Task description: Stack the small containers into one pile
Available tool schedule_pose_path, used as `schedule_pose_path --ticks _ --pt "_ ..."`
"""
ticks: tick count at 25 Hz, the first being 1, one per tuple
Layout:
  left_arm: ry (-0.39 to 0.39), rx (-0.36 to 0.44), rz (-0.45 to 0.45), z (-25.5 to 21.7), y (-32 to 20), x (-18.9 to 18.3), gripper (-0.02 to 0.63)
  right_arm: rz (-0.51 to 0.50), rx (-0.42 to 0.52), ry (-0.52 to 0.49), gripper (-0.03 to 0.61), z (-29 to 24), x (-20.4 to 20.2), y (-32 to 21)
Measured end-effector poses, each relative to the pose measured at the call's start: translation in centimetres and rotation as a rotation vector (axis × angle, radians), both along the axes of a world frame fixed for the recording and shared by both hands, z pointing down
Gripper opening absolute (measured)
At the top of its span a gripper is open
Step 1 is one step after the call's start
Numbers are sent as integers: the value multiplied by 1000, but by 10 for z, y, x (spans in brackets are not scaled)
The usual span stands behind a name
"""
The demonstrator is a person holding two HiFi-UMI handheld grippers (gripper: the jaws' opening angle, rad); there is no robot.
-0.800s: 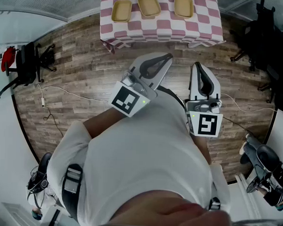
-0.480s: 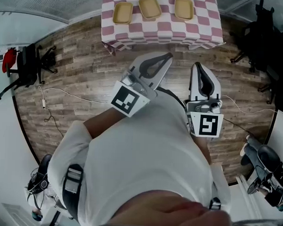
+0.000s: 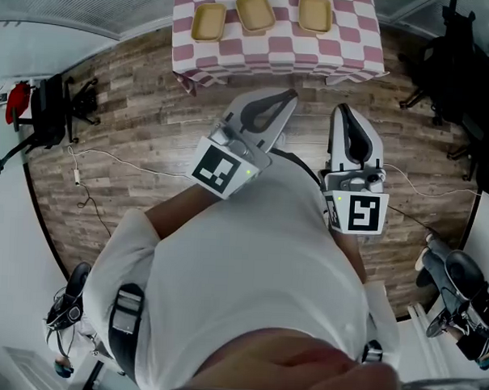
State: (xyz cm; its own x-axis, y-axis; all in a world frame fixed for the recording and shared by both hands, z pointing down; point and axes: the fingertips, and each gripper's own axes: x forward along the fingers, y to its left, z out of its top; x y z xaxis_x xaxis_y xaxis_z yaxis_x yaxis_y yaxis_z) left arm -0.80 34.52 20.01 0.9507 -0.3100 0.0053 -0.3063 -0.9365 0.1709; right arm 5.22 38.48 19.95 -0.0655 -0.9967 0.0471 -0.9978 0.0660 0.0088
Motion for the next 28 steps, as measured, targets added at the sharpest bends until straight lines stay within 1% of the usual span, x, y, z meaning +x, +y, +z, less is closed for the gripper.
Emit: schedule_pose_path --ticks 8,15,20,28 --pt "-17 -31 -7 11 1 16 35 -13 -16 -17 32 9 15 -4" --pt "-16 -46 -20 19 -29 27 35 -18 -27 -22 32 16 27 -32" --pt "-4 -54 -26 22 -71 35 35 -23 -41 -7 32 19 34 -74" --pt "12 -51 -26 18 -164 48 35 -29 -49 30 32 13 45 -167"
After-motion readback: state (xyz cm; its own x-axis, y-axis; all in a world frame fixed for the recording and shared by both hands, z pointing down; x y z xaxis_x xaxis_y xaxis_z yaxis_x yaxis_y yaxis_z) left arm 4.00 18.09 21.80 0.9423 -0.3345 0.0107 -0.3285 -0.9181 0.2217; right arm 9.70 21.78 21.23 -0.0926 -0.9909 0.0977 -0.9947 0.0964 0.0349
